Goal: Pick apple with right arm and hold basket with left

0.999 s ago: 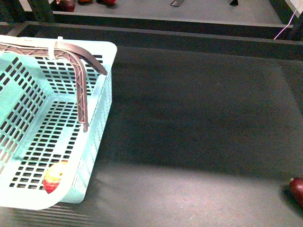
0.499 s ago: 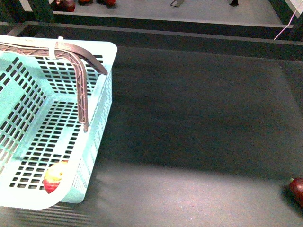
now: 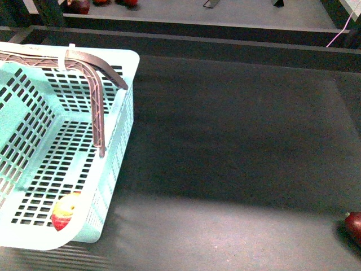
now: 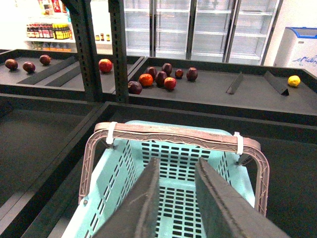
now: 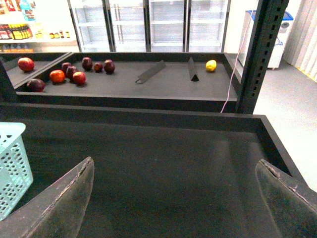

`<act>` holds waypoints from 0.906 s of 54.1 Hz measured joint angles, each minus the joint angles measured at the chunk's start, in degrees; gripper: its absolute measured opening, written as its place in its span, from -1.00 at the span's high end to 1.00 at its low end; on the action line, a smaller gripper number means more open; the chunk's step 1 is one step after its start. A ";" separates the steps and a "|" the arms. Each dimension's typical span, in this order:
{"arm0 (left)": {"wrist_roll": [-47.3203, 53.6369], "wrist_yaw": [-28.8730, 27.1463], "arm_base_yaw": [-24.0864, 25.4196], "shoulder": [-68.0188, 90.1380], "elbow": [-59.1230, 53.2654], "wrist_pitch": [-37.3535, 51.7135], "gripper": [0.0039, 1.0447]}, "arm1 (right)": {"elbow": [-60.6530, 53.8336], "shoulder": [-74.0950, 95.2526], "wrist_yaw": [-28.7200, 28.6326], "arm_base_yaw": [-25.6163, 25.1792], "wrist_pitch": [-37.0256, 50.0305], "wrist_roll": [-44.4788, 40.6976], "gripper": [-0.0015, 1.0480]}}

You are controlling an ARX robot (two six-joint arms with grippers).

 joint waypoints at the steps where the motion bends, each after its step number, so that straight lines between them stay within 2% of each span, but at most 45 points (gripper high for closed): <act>1: 0.00 0.00 0.00 0.00 0.00 0.00 0.36 | 0.00 0.00 0.00 0.00 0.00 0.00 -0.83; 5: 0.00 0.00 0.00 0.00 0.00 0.00 -0.01 | 0.00 0.00 0.00 0.00 0.00 0.00 -0.83; 13: 0.00 0.00 0.00 0.00 0.00 0.00 -0.46 | 0.00 0.00 0.00 0.00 0.00 0.00 -0.83; 17: 0.00 0.00 0.00 0.00 0.00 0.00 -0.80 | 0.00 0.00 0.00 0.00 0.00 0.00 -0.83; 19: 0.04 0.00 0.00 0.00 0.00 0.00 -0.90 | 0.00 0.00 0.00 0.00 0.00 0.00 -0.83; 49: 0.11 0.00 0.00 0.00 0.00 0.00 -0.87 | 0.00 0.00 -0.02 0.00 0.00 0.00 -0.83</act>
